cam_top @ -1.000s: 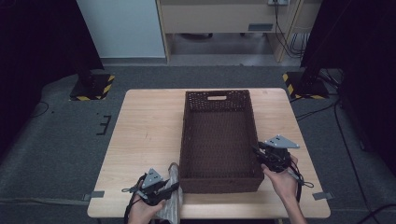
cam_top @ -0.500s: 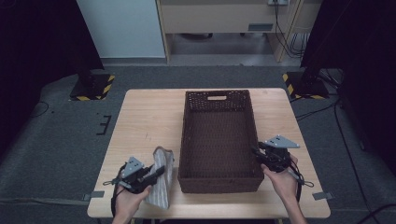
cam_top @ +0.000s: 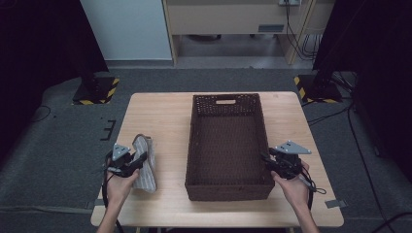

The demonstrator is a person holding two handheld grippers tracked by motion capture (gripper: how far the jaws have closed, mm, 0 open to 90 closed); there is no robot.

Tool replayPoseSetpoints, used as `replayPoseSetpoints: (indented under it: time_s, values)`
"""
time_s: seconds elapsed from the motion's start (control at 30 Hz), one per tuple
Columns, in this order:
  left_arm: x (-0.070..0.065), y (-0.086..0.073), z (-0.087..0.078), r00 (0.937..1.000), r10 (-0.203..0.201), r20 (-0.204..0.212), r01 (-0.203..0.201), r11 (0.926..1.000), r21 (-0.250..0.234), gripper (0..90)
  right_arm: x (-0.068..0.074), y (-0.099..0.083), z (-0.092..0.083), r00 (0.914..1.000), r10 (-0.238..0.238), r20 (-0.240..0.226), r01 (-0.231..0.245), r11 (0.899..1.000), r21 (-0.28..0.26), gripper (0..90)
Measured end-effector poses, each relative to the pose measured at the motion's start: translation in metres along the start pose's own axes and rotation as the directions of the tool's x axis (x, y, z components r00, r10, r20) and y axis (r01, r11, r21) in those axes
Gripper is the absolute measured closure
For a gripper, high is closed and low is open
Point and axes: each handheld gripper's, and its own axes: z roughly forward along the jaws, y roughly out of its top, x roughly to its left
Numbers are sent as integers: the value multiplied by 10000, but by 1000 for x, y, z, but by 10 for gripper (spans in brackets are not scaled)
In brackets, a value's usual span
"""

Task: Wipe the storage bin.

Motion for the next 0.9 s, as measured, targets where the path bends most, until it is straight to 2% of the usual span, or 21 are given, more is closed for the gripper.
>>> replayPoseSetpoints:
  time_s: [0.27,0.4,0.47,0.57,0.63,0.7,0.77,0.9]
  values:
    - [13,-13,7,9979,95,-648,-54,9980,632,679,0,-3,3,10000,25,-23,-25,9999,114,590]
    - [12,-18,14,9942,627,-876,-530,9927,1086,664,0,-3,2,10000,89,15,-89,9999,91,560]
    - [12,-20,17,9955,516,-798,-428,9932,1083,653,-1,-3,2,9999,116,-27,-115,9999,78,549]
    - [12,-21,19,9947,677,-775,-577,9905,1249,625,-1,-3,0,9998,178,-86,-179,9998,-25,528]
    - [13,-22,19,9937,681,-885,-575,9913,1182,580,0,-2,-1,9996,270,-96,-271,9996,-93,505]
    - [15,-22,18,9941,463,-982,-365,9944,987,501,-1,-1,-2,9996,291,-47,-292,9994,-173,487]
    - [16,-21,13,9956,285,-890,-219,9970,741,432,-2,0,-4,9994,338,8,-337,9990,-300,467]
    - [12,-14,1,9980,-13,-634,16,10000,39,373,-6,3,-9,9980,632,12,-631,9966,-528,448]
